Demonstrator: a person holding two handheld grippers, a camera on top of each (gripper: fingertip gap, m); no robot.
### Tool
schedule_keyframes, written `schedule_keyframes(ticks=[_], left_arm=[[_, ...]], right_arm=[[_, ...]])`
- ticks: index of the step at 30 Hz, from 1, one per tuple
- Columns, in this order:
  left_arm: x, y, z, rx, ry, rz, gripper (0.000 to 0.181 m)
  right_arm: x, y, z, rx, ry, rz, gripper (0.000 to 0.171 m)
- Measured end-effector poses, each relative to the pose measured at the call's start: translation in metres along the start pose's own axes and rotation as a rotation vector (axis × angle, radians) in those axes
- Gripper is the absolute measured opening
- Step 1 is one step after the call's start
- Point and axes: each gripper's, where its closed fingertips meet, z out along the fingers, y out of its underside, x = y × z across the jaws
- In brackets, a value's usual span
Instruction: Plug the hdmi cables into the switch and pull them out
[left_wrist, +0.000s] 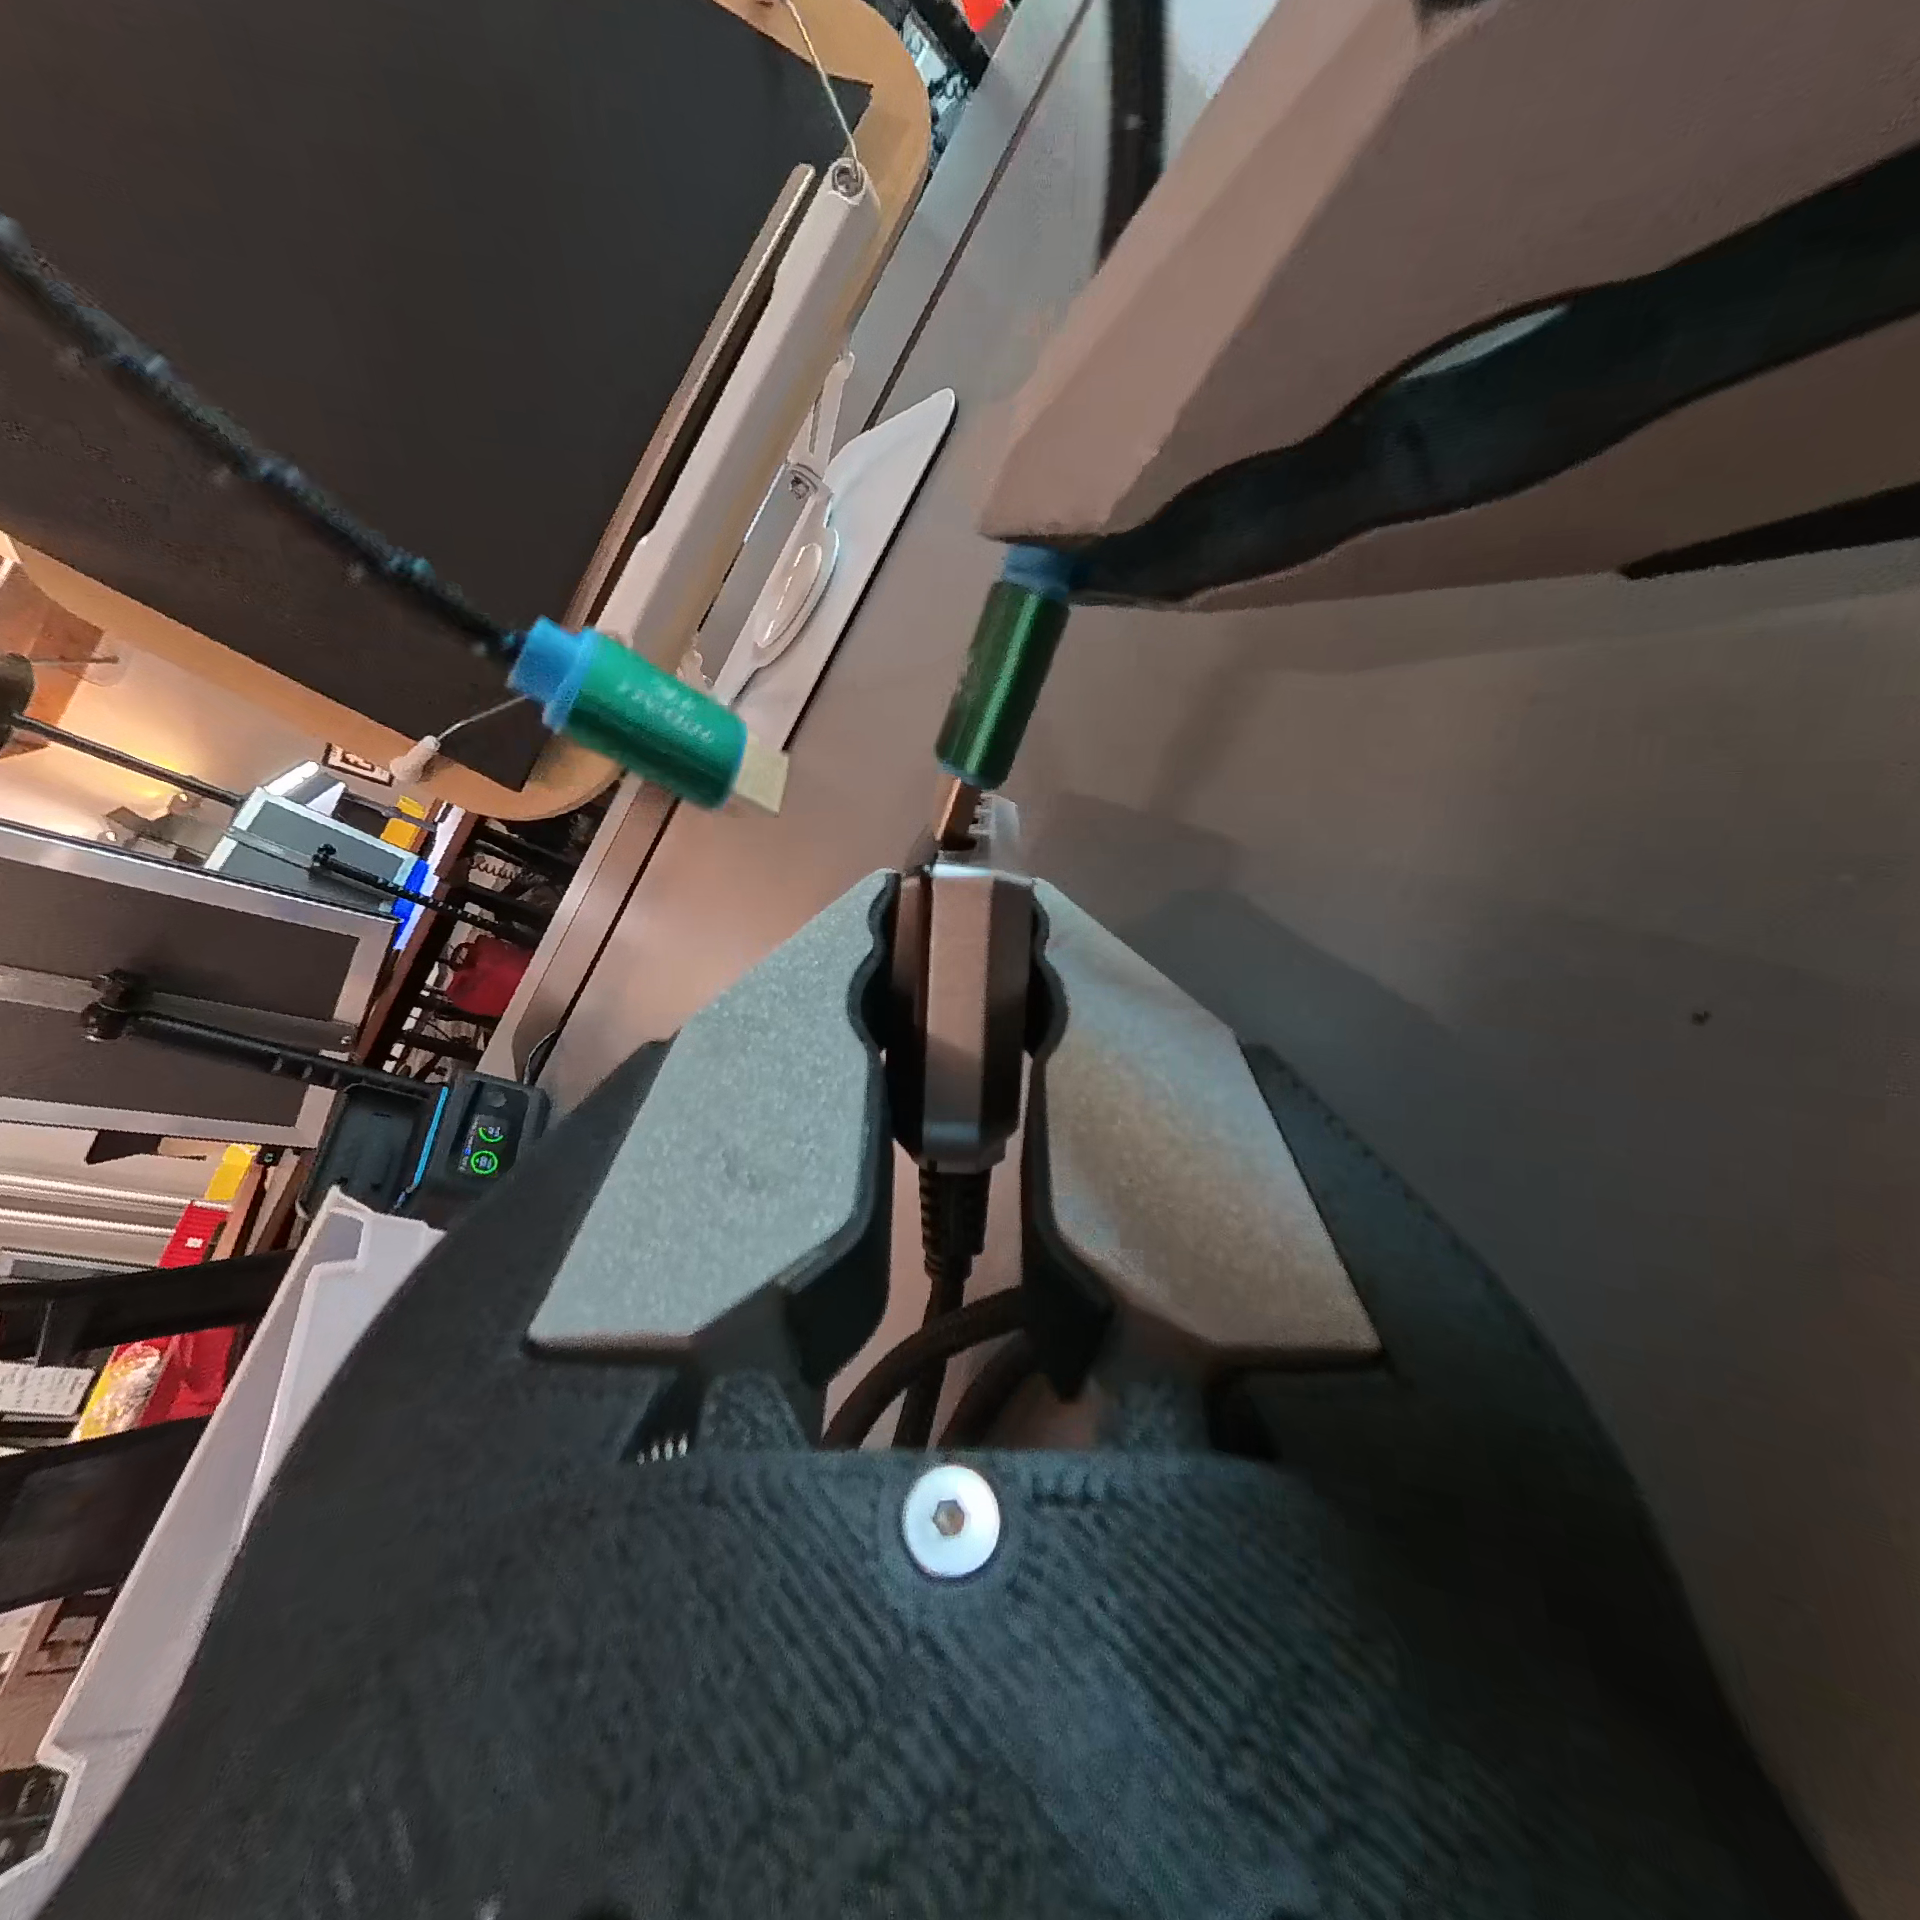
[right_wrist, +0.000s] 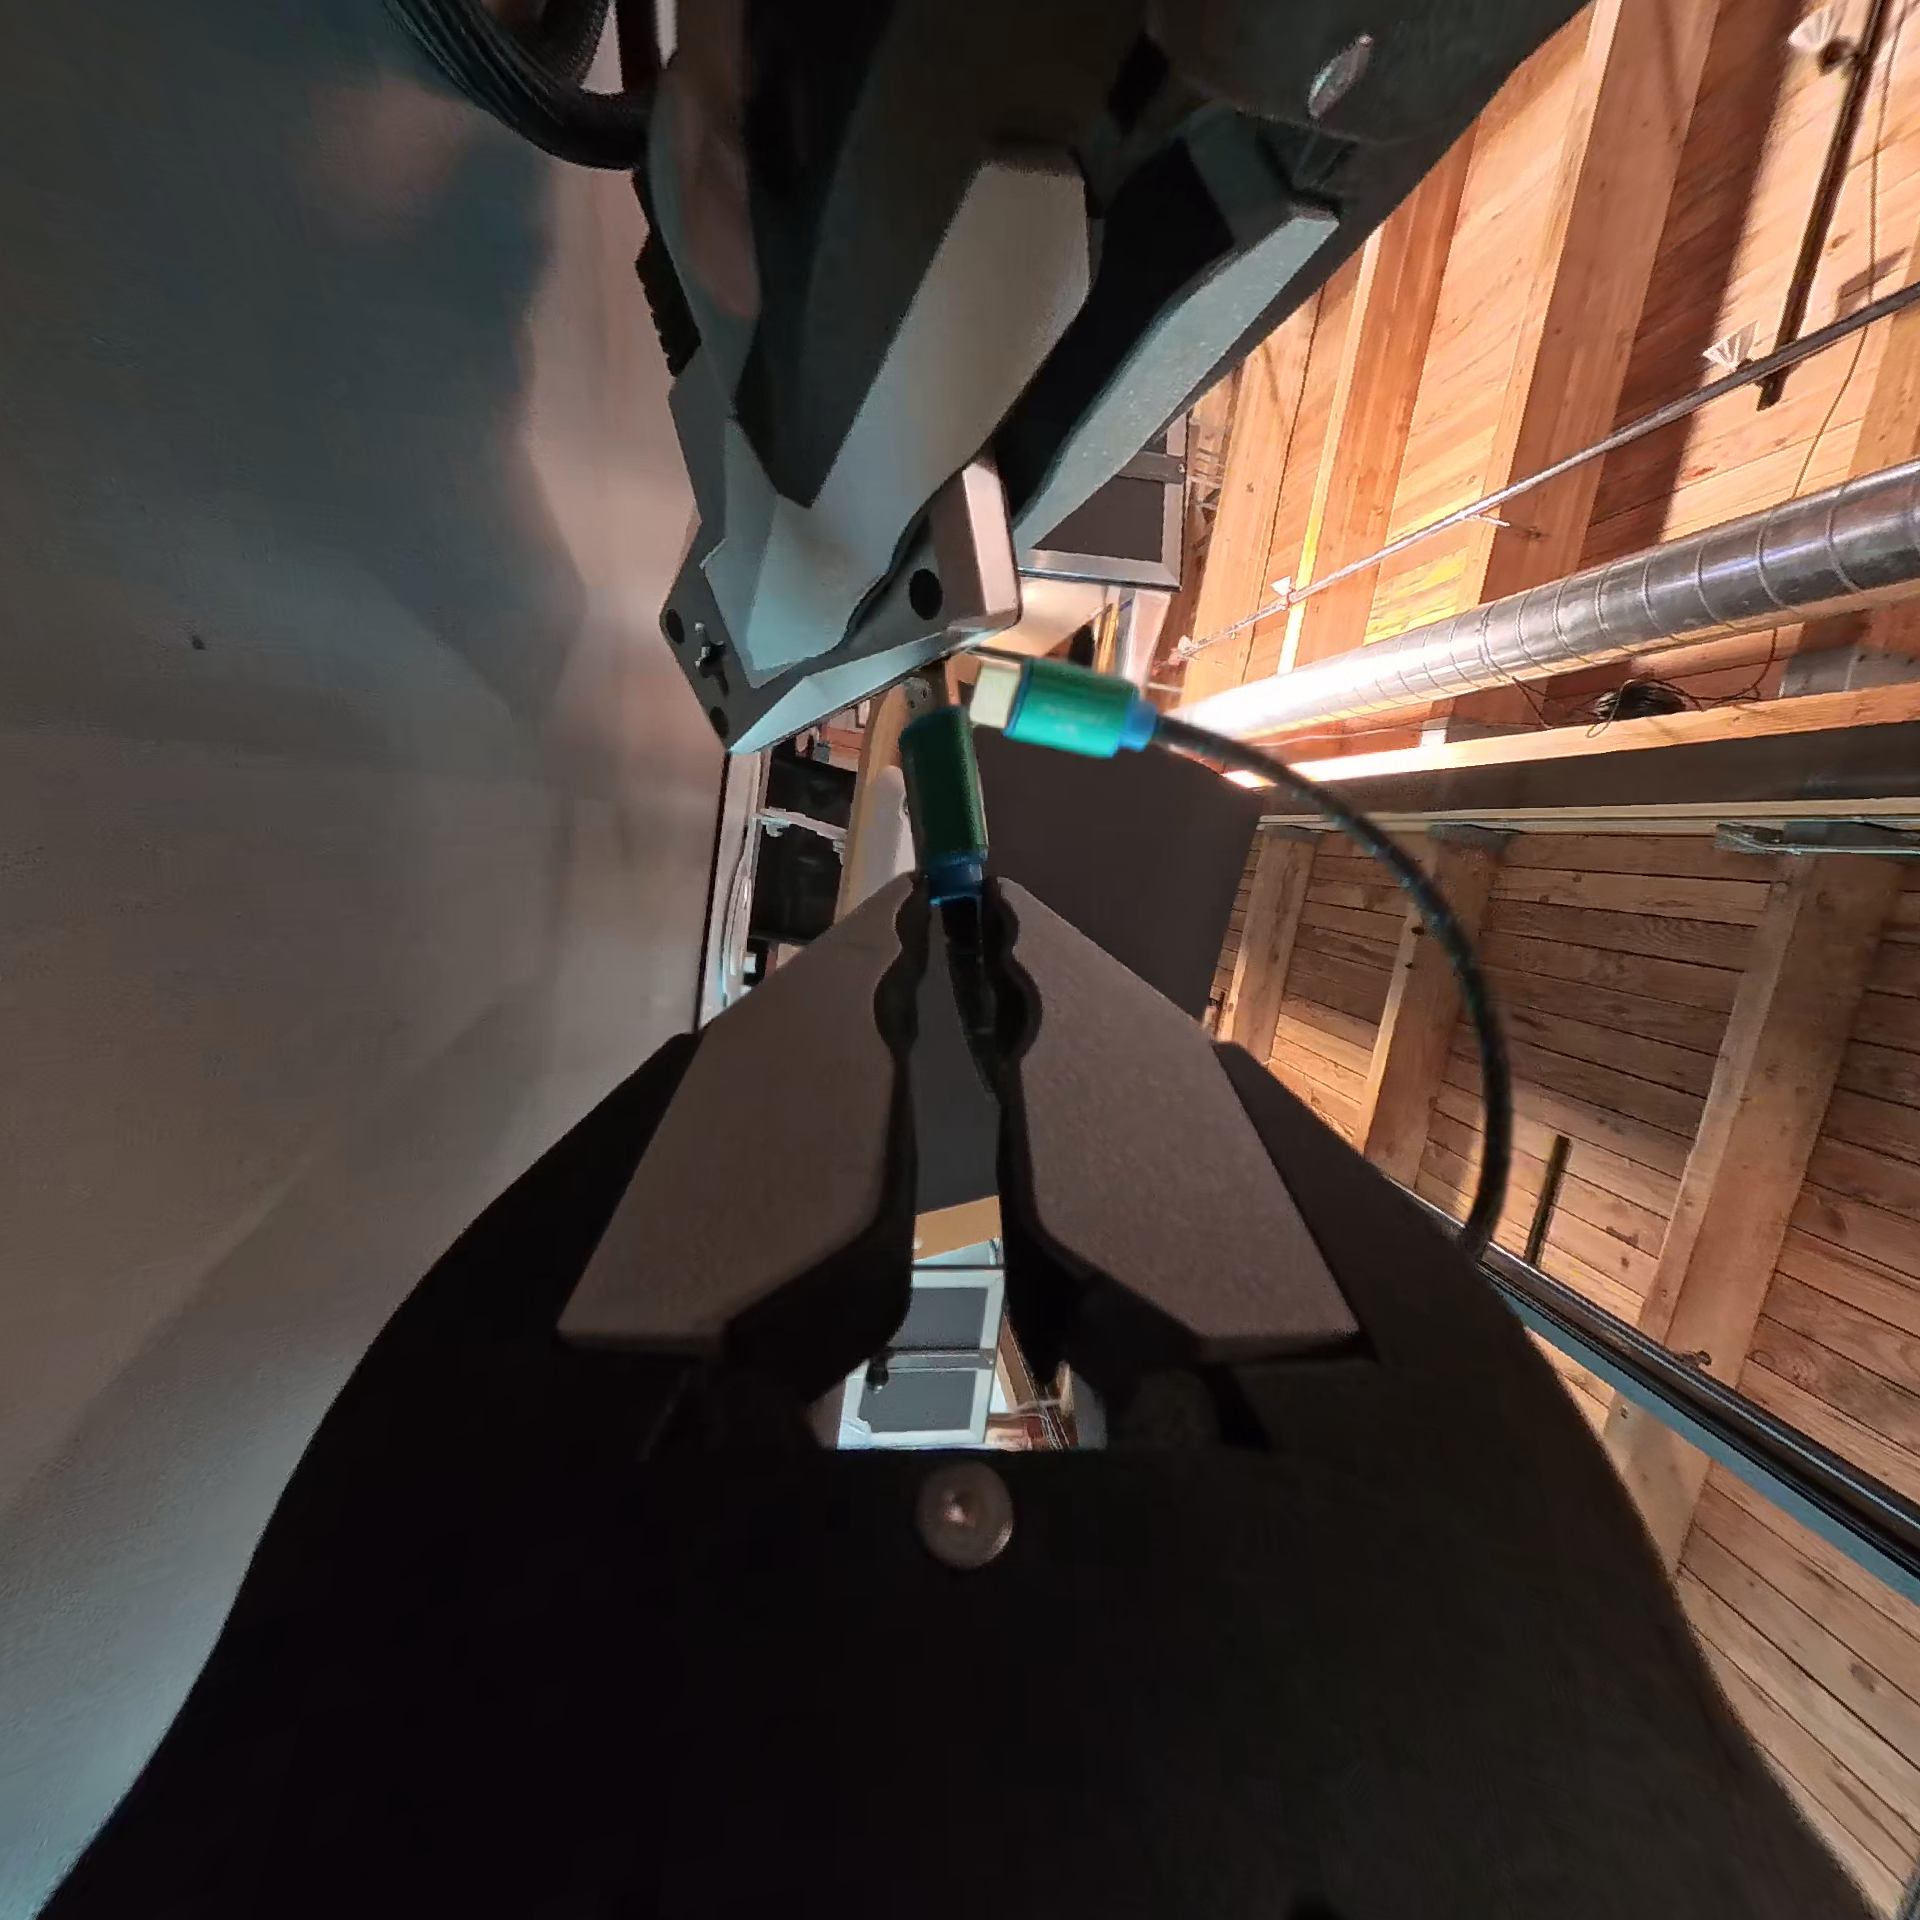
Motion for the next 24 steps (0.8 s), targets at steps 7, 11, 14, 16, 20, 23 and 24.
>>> schedule_keyframes(ticks=[7,11,14,16,20,23,24], left_arm=[[-0.005,0.002,0.0,-0.002,-0.03,0.01,0.019],[-0.006,0.003,0.0,-0.013,-0.047,0.06,0.02],[-0.005,0.004,0.0,-0.022,-0.058,0.102,0.02],[-0.005,0.005,0.0,-0.023,-0.061,0.124,0.02],[-0.005,0.004,-0.001,-0.014,-0.065,0.158,0.02],[-0.002,0.003,-0.002,0.002,-0.049,0.173,0.02],[-0.001,0.003,-0.002,0.008,-0.041,0.182,0.02]], right_arm=[[0.0,-0.006,-0.003,0.026,-0.016,0.02,0.006],[0.0,-0.007,-0.004,0.04,-0.02,0.014,0.006],[-0.004,-0.007,-0.005,0.05,-0.029,-0.006,0.006],[-0.005,-0.007,-0.005,0.049,-0.037,-0.007,0.006],[-0.004,-0.01,-0.008,0.075,-0.026,-0.016,0.006],[-0.002,-0.011,-0.01,0.101,-0.018,-0.02,0.006],[-0.003,-0.011,-0.011,0.111,-0.02,-0.018,0.006]])
